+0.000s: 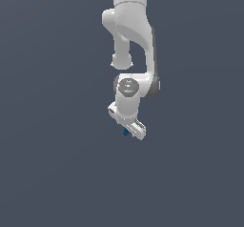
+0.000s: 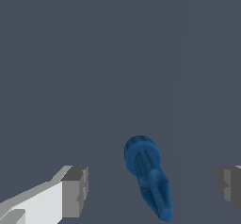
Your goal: Pick up the object and move it to a goal position.
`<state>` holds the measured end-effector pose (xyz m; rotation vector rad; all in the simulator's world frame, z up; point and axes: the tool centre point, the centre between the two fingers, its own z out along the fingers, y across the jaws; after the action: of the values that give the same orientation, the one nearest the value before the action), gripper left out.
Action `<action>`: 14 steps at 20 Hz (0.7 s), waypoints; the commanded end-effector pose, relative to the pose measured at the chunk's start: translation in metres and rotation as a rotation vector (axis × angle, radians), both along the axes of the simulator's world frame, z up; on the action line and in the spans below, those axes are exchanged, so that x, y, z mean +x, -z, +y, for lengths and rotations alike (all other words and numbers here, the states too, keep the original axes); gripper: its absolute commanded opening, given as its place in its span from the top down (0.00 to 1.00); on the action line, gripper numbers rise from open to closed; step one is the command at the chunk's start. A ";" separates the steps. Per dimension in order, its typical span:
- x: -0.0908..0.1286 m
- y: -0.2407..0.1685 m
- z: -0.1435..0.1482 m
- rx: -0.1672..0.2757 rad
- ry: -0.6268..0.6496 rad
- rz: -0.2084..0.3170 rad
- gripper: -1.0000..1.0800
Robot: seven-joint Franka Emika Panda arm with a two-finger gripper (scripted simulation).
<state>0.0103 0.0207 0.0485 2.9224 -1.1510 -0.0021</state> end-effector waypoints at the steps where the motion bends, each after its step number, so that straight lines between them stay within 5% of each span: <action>1: 0.001 0.005 0.000 0.000 0.000 -0.001 0.04; 3: 0.001 0.006 0.000 0.000 0.000 -0.001 0.04; 4: 0.001 0.006 0.000 0.000 0.000 -0.001 1.00; 14: 0.001 0.006 0.000 0.000 0.000 -0.001 1.00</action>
<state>0.0118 0.0210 0.0426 2.9229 -1.1517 0.0000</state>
